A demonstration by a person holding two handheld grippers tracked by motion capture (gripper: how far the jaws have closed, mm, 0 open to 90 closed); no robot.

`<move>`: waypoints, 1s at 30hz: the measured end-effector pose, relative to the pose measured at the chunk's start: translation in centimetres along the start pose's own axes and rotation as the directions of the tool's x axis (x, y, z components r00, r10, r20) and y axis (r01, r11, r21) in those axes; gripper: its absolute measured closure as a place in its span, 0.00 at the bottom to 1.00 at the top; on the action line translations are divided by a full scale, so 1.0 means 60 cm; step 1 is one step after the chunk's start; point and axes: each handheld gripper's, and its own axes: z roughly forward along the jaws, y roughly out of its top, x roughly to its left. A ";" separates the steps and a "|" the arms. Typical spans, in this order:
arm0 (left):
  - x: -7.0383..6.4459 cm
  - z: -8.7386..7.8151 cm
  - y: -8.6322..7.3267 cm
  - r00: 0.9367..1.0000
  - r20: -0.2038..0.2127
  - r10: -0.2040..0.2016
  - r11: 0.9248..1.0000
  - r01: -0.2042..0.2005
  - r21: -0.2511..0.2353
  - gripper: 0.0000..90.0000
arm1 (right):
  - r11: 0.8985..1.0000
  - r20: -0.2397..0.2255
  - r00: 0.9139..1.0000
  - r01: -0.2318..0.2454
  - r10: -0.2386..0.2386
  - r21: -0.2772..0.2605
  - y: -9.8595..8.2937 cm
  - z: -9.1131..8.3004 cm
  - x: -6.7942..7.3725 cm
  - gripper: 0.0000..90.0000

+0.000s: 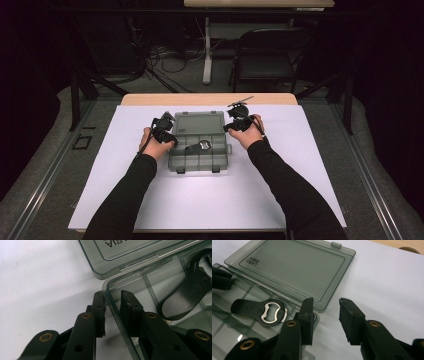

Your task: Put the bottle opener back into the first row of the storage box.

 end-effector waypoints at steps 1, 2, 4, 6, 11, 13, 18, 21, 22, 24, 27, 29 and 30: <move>0.000 0.000 0.000 1.000 -0.001 -0.001 1.000 0.001 -0.002 0.83 | 1.000 -0.001 1.000 -0.004 0.004 -0.010 0.000 0.003 0.000 0.71; 0.000 0.000 0.000 1.000 -0.002 -0.004 1.000 0.004 -0.004 0.83 | 1.000 0.006 1.000 -0.005 0.005 0.005 0.002 0.003 -0.001 0.71; 0.000 0.001 0.001 1.000 -0.005 -0.001 1.000 0.001 -0.007 0.84 | 1.000 0.005 1.000 -0.018 0.018 -0.006 0.004 0.008 -0.004 0.71; 0.000 0.001 0.001 1.000 -0.005 -0.001 1.000 0.001 -0.010 0.84 | 1.000 0.006 1.000 -0.031 0.031 -0.007 0.006 0.012 -0.007 0.71; 0.000 0.002 0.002 1.000 -0.008 0.006 1.000 -0.006 -0.021 0.85 | 0.997 0.001 0.997 -0.081 0.081 0.000 0.007 0.026 -0.015 0.72; 0.000 0.003 0.002 1.000 -0.008 0.002 1.000 -0.002 -0.026 0.86 | 0.996 0.004 0.996 -0.090 0.090 -0.003 0.007 0.032 -0.017 0.72; -0.001 0.003 0.001 1.000 -0.009 -0.011 0.999 0.011 -0.031 0.86 | 0.994 0.010 0.994 -0.108 0.108 0.011 0.007 0.041 -0.019 0.72; -0.001 0.003 0.000 1.000 -0.009 -0.018 0.999 0.017 -0.028 0.86 | 0.992 0.007 0.992 -0.128 0.128 0.021 0.007 0.047 -0.022 0.72; 0.000 0.002 0.000 1.000 -0.007 -0.019 0.999 0.018 -0.027 0.85 | 0.990 0.001 0.990 -0.138 0.138 0.013 0.007 0.049 -0.022 0.71; 0.000 0.002 -0.001 1.000 -0.004 -0.017 1.000 0.017 -0.026 0.84 | 0.988 -0.007 0.988 -0.155 0.155 0.010 0.007 0.054 -0.024 0.70; -0.001 0.001 -0.003 1.000 -0.006 -0.017 1.000 0.017 -0.025 0.84 | 0.985 -0.015 0.985 -0.171 0.171 0.021 0.008 0.060 -0.023 0.69; -0.002 0.001 -0.004 1.000 -0.009 -0.017 1.000 0.016 -0.026 0.84 | 0.984 -0.020 0.984 -0.176 0.177 0.018 0.008 0.066 -0.022 0.68; -0.002 0.001 -0.004 1.000 -0.011 -0.013 1.000 0.012 -0.026 0.84 | 0.984 -0.021 0.984 -0.178 0.178 0.019 0.008 0.068 -0.022 0.67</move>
